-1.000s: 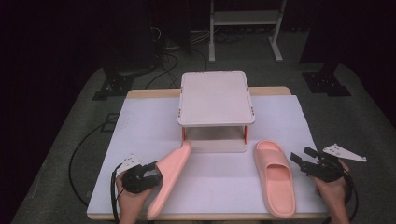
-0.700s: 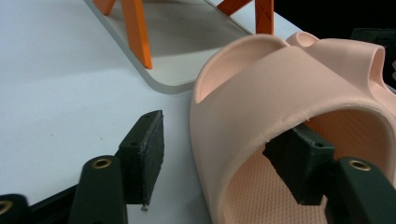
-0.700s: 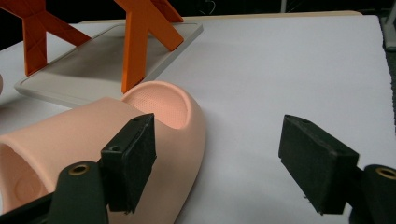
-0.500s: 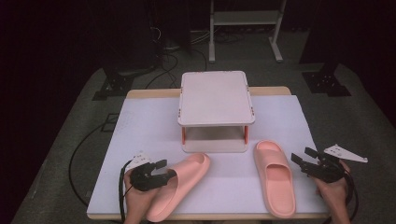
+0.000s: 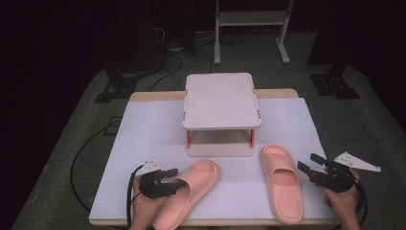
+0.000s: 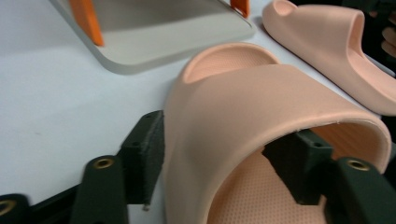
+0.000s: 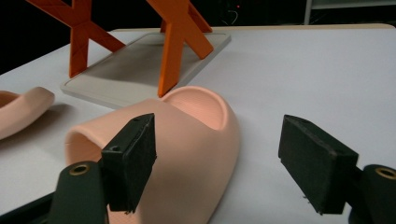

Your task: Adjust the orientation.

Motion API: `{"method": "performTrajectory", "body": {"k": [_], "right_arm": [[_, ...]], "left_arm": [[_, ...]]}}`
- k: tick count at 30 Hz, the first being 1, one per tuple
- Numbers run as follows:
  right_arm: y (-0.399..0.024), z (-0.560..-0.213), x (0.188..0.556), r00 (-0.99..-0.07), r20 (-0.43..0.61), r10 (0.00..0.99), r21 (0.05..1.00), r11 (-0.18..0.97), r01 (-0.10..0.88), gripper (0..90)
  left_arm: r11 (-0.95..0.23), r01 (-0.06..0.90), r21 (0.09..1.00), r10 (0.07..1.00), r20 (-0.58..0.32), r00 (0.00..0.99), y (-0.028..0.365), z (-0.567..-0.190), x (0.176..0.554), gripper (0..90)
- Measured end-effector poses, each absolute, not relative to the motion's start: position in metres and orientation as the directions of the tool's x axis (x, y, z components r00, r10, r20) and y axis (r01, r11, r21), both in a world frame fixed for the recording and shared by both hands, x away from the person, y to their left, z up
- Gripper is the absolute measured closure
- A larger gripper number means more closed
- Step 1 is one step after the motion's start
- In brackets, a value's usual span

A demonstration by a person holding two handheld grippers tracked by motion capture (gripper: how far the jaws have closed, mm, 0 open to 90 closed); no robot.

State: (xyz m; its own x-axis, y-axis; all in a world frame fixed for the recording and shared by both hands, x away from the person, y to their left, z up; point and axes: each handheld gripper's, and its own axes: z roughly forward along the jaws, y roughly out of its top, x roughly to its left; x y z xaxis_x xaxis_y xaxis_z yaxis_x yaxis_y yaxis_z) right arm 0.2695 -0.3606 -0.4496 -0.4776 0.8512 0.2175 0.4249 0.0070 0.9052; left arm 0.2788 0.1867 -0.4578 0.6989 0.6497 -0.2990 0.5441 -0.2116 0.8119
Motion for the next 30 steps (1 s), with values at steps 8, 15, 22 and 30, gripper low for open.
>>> {"method": "performTrajectory", "body": {"k": [8,15,22,30], "right_arm": [[-0.357,-0.448,0.268,-0.504,0.213,0.837,0.905,0.025,0.424,27.2],[-0.351,-0.447,0.261,-0.524,0.198,0.829,0.906,0.05,0.421,27.2],[-0.345,-0.45,0.259,-0.534,0.192,0.823,0.9,0.069,0.43,27.3],[-0.335,-0.454,0.258,-0.553,0.165,0.817,0.89,0.119,0.441,29.0]], "left_arm": [[-0.246,0.531,0.811,0.646,-0.272,0.713,0.182,-0.458,0.277,46.2],[-0.267,0.522,0.81,0.664,-0.238,0.709,0.181,-0.461,0.275,48.0],[-0.269,0.524,0.808,0.689,-0.219,0.691,0.181,-0.463,0.275,56.6],[-0.256,0.517,0.817,0.714,-0.201,0.671,0.184,-0.461,0.273,66.1]]}}
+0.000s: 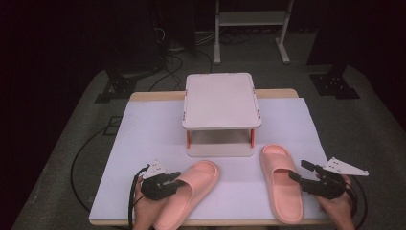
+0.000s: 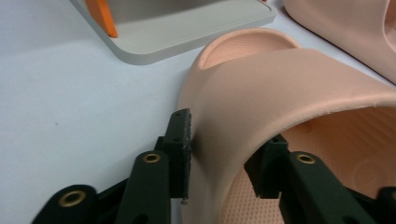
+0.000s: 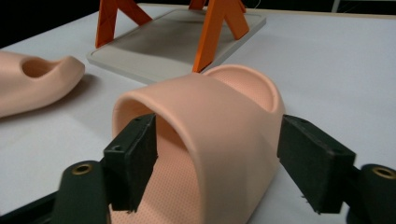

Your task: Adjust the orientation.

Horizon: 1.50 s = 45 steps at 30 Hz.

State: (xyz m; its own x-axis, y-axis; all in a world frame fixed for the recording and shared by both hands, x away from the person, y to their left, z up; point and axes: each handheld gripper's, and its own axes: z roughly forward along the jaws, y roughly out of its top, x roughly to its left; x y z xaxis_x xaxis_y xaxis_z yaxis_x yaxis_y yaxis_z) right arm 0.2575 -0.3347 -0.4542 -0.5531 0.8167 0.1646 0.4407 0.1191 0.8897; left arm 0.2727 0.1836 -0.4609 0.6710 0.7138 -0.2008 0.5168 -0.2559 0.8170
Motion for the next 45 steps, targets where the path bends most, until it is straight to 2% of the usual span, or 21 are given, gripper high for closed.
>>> {"method": "performTrajectory", "body": {"k": [12,16,28,33,45], "right_arm": [[-0.327,-0.466,0.265,-0.527,0.135,0.839,0.86,0.165,0.483,36.5],[-0.326,-0.468,0.268,-0.503,0.123,0.856,0.853,0.168,0.493,42.9],[-0.32,-0.469,0.27,-0.466,0.077,0.881,0.849,0.188,0.495,51.4],[-0.319,-0.468,0.269,-0.448,0.042,0.893,0.85,0.204,0.487,59.0],[-0.323,-0.467,0.269,-0.426,0.053,0.903,0.851,0.182,0.493,67.4]], "left_arm": [[-0.22,0.523,0.824,0.719,-0.225,0.657,0.188,-0.461,0.274,72.8],[-0.213,0.522,0.826,0.717,-0.23,0.658,0.187,-0.461,0.274,72.8],[-0.196,0.518,0.833,0.721,-0.236,0.652,0.19,-0.459,0.274,71.9],[-0.185,0.514,0.837,0.722,-0.239,0.65,0.191,-0.458,0.274,71.9],[-0.153,0.517,0.842,0.724,-0.261,0.638,0.196,-0.456,0.274,71.9]]}}
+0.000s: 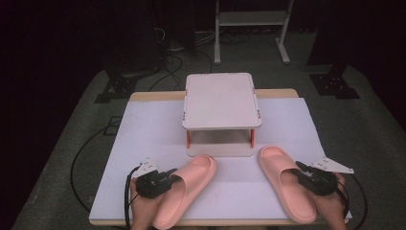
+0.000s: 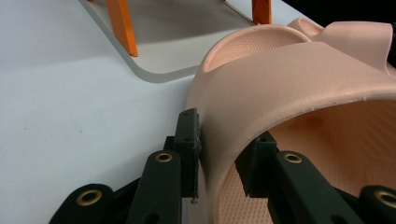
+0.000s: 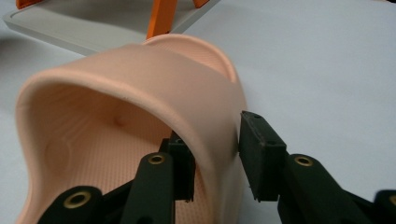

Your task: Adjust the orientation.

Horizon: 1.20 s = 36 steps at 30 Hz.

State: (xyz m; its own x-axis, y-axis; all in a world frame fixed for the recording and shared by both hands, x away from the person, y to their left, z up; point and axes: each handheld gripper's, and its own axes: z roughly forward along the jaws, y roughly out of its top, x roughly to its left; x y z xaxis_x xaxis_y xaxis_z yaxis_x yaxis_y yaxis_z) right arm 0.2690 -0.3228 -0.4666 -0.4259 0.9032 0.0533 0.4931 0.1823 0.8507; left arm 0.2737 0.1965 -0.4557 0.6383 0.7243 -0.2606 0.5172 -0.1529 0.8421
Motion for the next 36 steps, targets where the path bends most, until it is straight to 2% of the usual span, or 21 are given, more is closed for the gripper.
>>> {"method": "performTrajectory", "body": {"k": [7,21,36], "right_arm": [[-0.326,-0.464,0.267,-0.42,0.06,0.906,0.856,0.169,0.488,74.7],[-0.33,-0.458,0.264,-0.413,0.072,0.908,0.866,0.149,0.477,77.8],[-0.323,-0.451,0.26,-0.447,0.076,0.891,0.877,0.154,0.456,78.8]], "left_arm": [[-0.149,0.514,0.845,0.725,-0.26,0.638,0.198,-0.455,0.273,72.0],[-0.123,0.511,0.85,0.724,-0.276,0.633,0.201,-0.452,0.273,72.0],[-0.106,0.509,0.854,0.724,-0.285,0.628,0.208,-0.45,0.273,72.1]]}}
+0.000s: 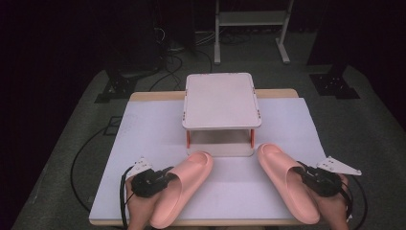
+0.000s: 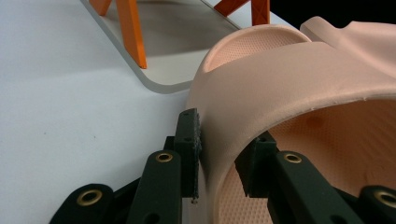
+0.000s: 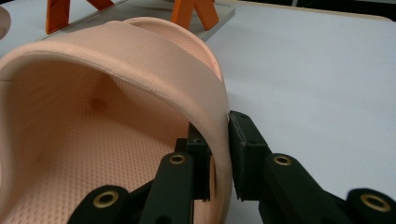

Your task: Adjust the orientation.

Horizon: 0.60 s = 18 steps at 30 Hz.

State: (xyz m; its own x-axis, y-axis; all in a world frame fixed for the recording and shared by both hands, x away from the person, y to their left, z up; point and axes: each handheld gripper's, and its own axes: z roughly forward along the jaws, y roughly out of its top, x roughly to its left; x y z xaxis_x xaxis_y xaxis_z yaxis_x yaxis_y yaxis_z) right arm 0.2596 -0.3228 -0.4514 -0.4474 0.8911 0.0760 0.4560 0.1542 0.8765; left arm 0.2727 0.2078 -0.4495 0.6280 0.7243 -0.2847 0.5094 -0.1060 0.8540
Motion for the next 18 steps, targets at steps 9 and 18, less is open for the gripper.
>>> {"method": "performTrajectory", "body": {"k": [9,18], "right_arm": [[-0.318,-0.45,0.261,-0.463,0.079,0.883,0.873,0.163,0.46,78.9],[-0.308,-0.439,0.257,-0.493,0.042,0.869,0.879,0.203,0.432,79.8]], "left_arm": [[-0.094,0.508,0.856,0.722,-0.292,0.627,0.209,-0.448,0.273,72.0],[-0.097,0.503,0.859,0.72,-0.288,0.632,0.209,-0.445,0.272,72.0]]}}
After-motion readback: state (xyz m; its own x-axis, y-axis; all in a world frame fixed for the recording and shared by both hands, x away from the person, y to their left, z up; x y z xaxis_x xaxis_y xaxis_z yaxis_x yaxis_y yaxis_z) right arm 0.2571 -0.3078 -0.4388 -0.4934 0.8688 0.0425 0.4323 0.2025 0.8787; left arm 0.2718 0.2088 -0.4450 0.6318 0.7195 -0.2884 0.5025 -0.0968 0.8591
